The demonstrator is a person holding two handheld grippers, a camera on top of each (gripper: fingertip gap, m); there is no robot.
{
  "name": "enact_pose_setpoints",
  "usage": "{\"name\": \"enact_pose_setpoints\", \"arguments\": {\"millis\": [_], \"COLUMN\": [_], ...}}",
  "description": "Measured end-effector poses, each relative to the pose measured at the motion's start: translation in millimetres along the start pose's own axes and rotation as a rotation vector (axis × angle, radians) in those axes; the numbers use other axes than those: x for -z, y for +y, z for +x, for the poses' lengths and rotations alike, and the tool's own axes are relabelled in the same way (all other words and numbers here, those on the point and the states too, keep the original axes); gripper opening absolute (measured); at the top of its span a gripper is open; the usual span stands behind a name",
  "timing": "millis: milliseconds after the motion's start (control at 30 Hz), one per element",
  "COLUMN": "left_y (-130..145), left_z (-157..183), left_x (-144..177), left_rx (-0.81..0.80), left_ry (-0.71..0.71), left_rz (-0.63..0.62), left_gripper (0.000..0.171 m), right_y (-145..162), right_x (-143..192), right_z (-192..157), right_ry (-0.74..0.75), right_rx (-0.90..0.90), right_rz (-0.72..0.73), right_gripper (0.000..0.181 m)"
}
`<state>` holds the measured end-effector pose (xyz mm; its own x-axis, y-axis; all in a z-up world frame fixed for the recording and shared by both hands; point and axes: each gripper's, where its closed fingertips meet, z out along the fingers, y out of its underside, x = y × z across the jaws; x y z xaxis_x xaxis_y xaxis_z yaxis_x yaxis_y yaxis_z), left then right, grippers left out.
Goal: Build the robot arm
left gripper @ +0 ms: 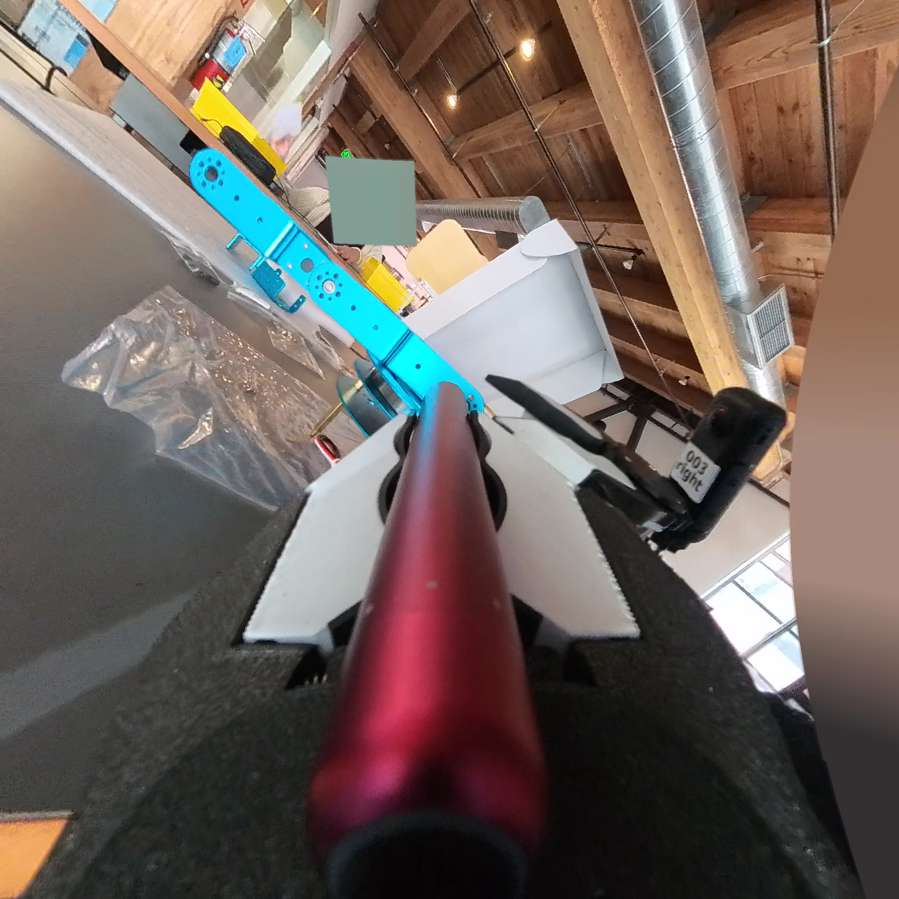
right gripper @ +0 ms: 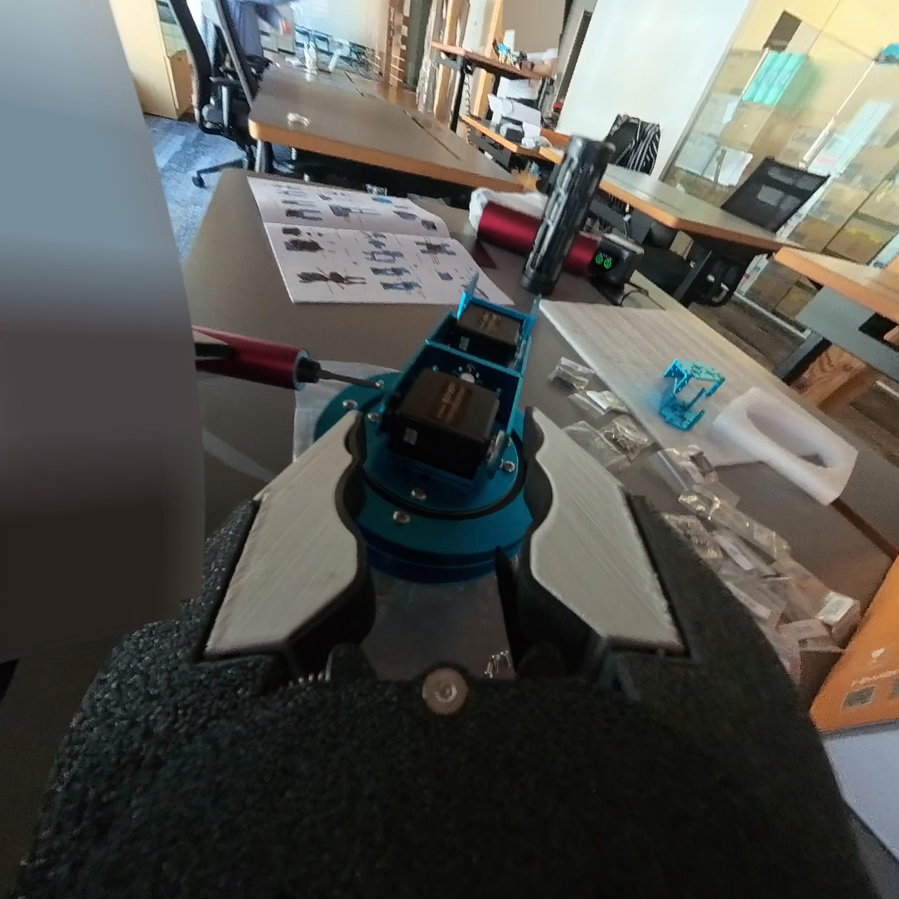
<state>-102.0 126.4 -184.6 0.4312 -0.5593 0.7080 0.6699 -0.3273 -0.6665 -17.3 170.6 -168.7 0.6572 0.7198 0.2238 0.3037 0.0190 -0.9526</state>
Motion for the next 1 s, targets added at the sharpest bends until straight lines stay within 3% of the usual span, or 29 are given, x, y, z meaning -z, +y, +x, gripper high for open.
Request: {"name": "enact_pose_setpoints", "arguments": {"millis": [200, 333, 1000], "left_y": [2, 5, 9], "left_z": [15, 22, 27], "left_x": [-1, 1, 1], "left_rx": [-0.059, -0.056, -0.060], "left_ry": [0.099, 0.153, 0.170], "left_rz": [-0.018, -0.020, -0.025], "left_gripper": [0.020, 0.022, 0.022], "right_y": [-10, -9, -8], "right_x": [4, 3, 5], "right_z": [-9, -7, 2], "right_ry": [-0.043, -0.054, -0.037], "right_rx": [-0.032, -0.077, -0.114], "right_rz": [0.023, 0.031, 0.042], "right_gripper": [0.057, 0.063, 0.056]}}
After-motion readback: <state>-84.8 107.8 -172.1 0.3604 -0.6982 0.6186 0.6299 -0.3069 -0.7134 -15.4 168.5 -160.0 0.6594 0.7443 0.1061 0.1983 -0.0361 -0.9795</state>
